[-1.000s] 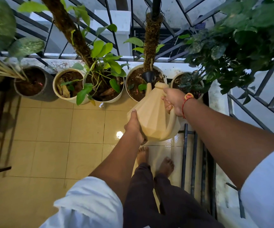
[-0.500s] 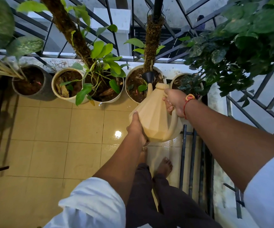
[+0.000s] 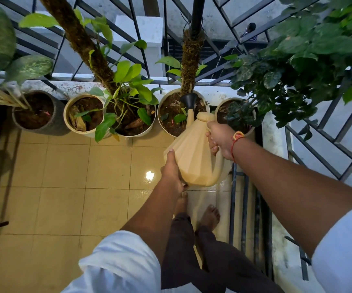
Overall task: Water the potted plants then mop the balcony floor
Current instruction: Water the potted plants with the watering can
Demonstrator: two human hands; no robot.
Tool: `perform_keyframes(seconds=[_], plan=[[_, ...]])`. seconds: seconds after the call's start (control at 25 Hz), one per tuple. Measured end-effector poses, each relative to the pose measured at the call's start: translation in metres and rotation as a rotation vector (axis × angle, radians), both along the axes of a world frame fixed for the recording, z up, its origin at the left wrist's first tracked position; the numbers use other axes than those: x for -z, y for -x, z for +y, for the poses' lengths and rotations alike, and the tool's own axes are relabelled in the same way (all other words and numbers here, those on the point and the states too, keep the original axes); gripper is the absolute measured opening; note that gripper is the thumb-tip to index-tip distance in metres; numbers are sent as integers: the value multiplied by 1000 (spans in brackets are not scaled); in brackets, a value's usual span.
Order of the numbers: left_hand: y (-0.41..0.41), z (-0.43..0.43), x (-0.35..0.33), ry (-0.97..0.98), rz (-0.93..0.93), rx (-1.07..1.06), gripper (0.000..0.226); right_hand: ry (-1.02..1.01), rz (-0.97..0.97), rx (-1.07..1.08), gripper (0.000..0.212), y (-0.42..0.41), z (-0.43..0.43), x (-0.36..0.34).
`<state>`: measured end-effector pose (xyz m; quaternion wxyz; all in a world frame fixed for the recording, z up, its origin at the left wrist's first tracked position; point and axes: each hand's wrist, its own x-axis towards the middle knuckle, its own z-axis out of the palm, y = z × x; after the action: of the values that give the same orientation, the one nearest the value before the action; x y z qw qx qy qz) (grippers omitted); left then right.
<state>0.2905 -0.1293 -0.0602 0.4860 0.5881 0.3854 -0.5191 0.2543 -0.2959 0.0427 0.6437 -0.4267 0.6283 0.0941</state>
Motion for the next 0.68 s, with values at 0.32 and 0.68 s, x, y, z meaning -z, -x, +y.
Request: perform_keyframes(seconds=[0.32, 0.68], plan=[[16, 14, 45, 49, -4, -29, 106, 251, -22, -75, 37, 42, 47, 9], [18, -1, -6, 164, -105, -71, 106, 427, -148, -103, 49, 70, 45, -3]])
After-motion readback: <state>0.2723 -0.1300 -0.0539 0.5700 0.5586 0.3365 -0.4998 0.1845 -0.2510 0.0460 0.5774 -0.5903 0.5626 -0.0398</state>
